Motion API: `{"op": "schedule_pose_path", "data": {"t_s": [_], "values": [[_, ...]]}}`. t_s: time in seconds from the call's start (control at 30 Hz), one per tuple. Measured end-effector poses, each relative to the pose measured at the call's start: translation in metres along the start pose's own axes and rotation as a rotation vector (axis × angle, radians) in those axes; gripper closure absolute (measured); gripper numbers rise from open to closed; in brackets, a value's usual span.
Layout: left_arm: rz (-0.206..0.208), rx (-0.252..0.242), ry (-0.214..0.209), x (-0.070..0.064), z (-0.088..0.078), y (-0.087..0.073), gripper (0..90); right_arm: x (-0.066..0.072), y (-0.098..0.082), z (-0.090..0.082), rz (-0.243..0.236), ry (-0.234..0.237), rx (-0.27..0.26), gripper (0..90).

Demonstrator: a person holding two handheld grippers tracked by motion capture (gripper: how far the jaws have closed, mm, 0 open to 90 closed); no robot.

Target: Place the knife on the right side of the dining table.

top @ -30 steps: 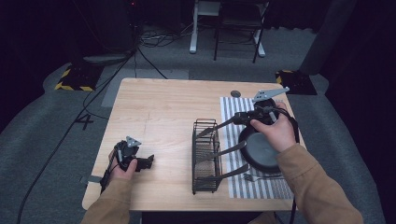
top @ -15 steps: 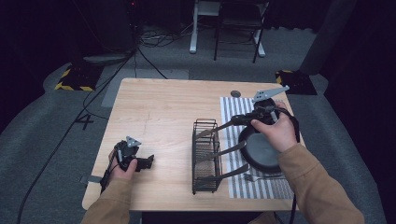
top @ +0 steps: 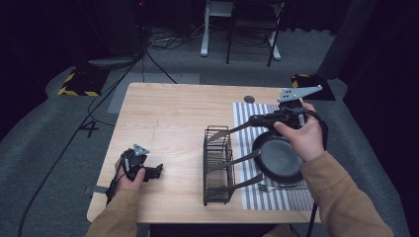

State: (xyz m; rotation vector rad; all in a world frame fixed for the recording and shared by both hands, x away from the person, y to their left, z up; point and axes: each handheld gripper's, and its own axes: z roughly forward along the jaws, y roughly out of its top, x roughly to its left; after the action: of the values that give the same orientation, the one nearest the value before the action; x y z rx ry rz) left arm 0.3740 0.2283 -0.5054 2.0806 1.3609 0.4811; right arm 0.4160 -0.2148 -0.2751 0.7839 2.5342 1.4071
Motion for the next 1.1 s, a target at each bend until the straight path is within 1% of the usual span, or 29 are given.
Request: {"op": "schedule_pose_path", "data": {"t_s": [0.03,0.07,0.1,0.13,0.17,0.2,0.23,0.37,0.43,0.47,0.5,0.57,0.6,0.63,0.67,0.7,0.83,0.97,1.0,1.03,1.1], "values": [[0.0,0.0,0.0,0.0,0.0,0.0,0.0,0.0,0.001,-0.005,0.0,-0.003,-0.006,84.5],[0.0,0.0,0.0,0.0,0.0,0.0,0.0,0.0,0.001,-0.005,0.0,-0.003,-0.006,84.5],[0.0,0.0,0.0,0.0,0.0,0.0,0.0,0.001,0.004,-0.014,-0.001,-0.013,-0.018,84.5],[0.0,0.0,0.0,0.0,0.0,0.0,0.0,0.001,0.004,-0.014,-0.001,-0.013,-0.018,84.5],[0.0,0.0,0.0,0.0,0.0,0.0,0.0,0.001,0.005,-0.019,-0.002,-0.018,-0.024,84.5],[0.0,0.0,0.0,0.0,0.0,0.0,0.0,0.001,0.008,-0.028,-0.002,-0.025,-0.036,84.5],[0.0,0.0,0.0,0.0,0.0,0.0,0.0,0.001,0.008,-0.028,-0.002,-0.025,-0.036,84.5],[0.0,0.0,0.0,0.0,0.0,0.0,0.0,0.002,0.012,-0.046,-0.003,-0.035,-0.067,84.5],[0.0,0.0,0.0,0.0,0.0,0.0,0.0,0.002,0.013,-0.055,-0.004,-0.043,-0.079,84.5],[0.0,0.0,0.0,0.0,0.0,0.0,0.0,0.001,0.014,-0.063,0.001,-0.051,-0.089,84.5],[0.0,0.0,0.0,0.0,0.0,0.0,0.0,0.001,0.014,-0.063,0.001,-0.051,-0.089,84.5],[0.0,0.0,0.0,0.0,0.0,0.0,0.0,-0.001,0.015,-0.07,0.003,-0.063,-0.099,84.5],[0.0,0.0,0.0,0.0,0.0,0.0,0.0,-0.002,0.015,-0.077,0.008,-0.069,-0.113,84.5],[0.0,0.0,0.0,0.0,0.0,0.0,0.0,-0.002,0.015,-0.077,0.008,-0.069,-0.113,84.5],[0.0,0.0,0.0,0.0,0.0,0.0,0.0,-0.003,0.014,-0.082,0.011,-0.076,-0.127,84.5],[0.0,0.0,0.0,0.0,0.0,0.0,0.0,-0.003,0.014,-0.082,0.011,-0.076,-0.127,84.5],[0.0,0.0,0.0,0.0,0.0,0.0,0.0,-0.006,0.014,-0.092,0.022,-0.088,-0.15,84.5],[0.0,0.0,0.0,0.0,0.0,0.0,0.0,-0.01,0.013,-0.098,0.028,-0.105,-0.159,84.5],[0.0,0.0,0.001,0.0,0.0,0.0,0.0,-0.012,0.013,-0.103,0.033,-0.113,-0.175,84.5],[0.0,0.0,0.001,0.0,0.0,0.0,0.0,-0.012,0.013,-0.103,0.033,-0.113,-0.175,84.5],[0.0,0.0,0.0,0.0,0.0,0.0,0.0,-0.015,0.012,-0.108,0.042,-0.129,-0.19,84.5]]}}
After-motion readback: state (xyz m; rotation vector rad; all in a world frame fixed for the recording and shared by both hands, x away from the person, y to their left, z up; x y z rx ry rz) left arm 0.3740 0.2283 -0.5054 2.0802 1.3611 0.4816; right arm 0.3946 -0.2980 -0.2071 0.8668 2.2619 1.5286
